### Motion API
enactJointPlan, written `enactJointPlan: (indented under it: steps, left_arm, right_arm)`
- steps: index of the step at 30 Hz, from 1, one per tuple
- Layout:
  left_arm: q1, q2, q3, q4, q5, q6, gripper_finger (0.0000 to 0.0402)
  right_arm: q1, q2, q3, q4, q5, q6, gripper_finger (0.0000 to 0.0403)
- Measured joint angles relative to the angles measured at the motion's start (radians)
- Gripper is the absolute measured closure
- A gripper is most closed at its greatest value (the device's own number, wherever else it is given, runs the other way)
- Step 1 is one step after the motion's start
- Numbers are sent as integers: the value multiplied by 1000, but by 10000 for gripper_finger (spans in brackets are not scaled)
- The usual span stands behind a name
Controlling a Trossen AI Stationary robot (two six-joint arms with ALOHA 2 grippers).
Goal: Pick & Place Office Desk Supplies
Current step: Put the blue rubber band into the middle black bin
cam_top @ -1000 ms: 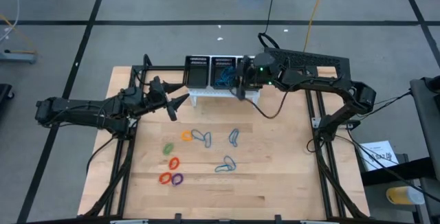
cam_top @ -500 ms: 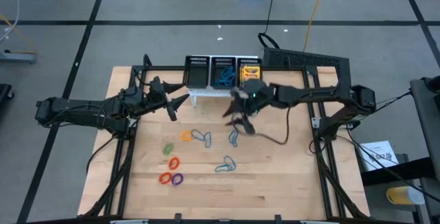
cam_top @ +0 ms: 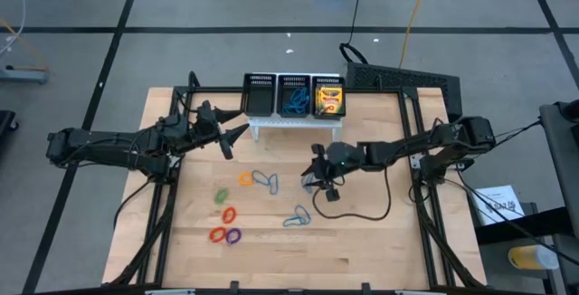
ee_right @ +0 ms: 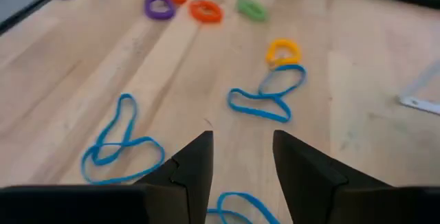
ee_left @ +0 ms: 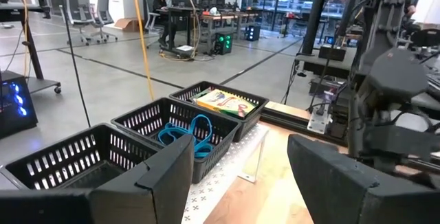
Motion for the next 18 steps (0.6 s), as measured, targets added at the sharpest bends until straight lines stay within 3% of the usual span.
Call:
enactJointPlan:
  steps: [3,7,18]
  left_arm:
    - [0,0,0,0,0,1,158]
    - [0,0,0,0,0,5,158]
    - [0,0,0,1,0,4,158]
  right_arm:
    - [23,-1,-84,100,105,42,267]
    - [68,-1,-131,97,246,96,271]
    - [104,210,-67,111,243,163,271]
